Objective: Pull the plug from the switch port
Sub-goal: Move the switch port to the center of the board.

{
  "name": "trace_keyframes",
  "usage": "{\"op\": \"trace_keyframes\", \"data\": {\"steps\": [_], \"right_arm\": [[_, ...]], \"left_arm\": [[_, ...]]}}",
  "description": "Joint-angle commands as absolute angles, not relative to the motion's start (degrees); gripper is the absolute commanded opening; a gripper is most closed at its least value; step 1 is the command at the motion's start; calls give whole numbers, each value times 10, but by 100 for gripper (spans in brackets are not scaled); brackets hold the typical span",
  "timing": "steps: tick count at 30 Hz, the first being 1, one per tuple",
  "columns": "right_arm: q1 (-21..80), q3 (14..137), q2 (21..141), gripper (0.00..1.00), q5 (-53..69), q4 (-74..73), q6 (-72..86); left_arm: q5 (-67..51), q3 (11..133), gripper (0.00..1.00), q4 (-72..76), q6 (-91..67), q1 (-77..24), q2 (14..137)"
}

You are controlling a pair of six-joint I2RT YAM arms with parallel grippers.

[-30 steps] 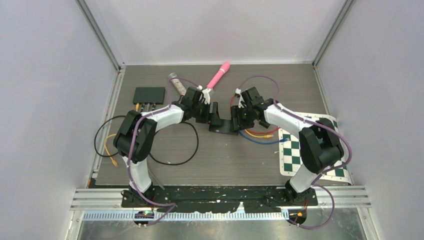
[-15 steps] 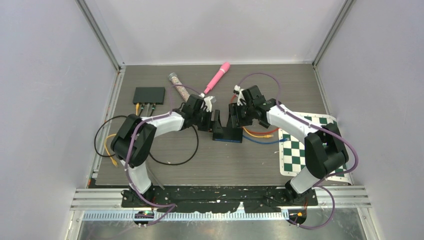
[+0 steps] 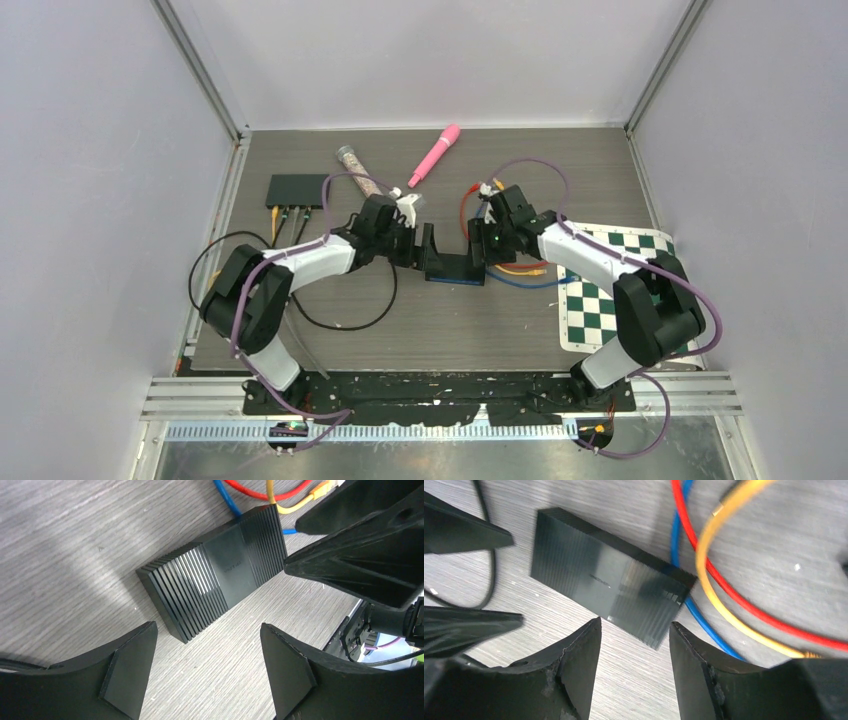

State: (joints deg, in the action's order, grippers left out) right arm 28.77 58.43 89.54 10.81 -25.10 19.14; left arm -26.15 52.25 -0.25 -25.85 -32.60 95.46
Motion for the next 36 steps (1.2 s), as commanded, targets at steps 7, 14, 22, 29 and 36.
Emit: {"op": "trace_keyframes", "data": {"steps": [7, 14, 22, 29, 36], "right_arm": [[281, 497, 852, 60, 112, -164, 253], [283, 519, 888, 55, 194, -134, 252], [295, 579, 934, 53, 229, -139, 240], [310, 615, 953, 53, 217, -143, 245], [310, 637, 987, 53, 212, -150, 243]], "left_arm": [[-309, 583, 78, 41, -235, -323, 1007], [-315, 565, 74, 45, -232, -323, 1014], [-286, 507, 73, 63, -240, -321, 983], [-265, 471, 72, 74, -235, -315, 938], [-258, 477, 73, 71, -233, -308, 935]]}}
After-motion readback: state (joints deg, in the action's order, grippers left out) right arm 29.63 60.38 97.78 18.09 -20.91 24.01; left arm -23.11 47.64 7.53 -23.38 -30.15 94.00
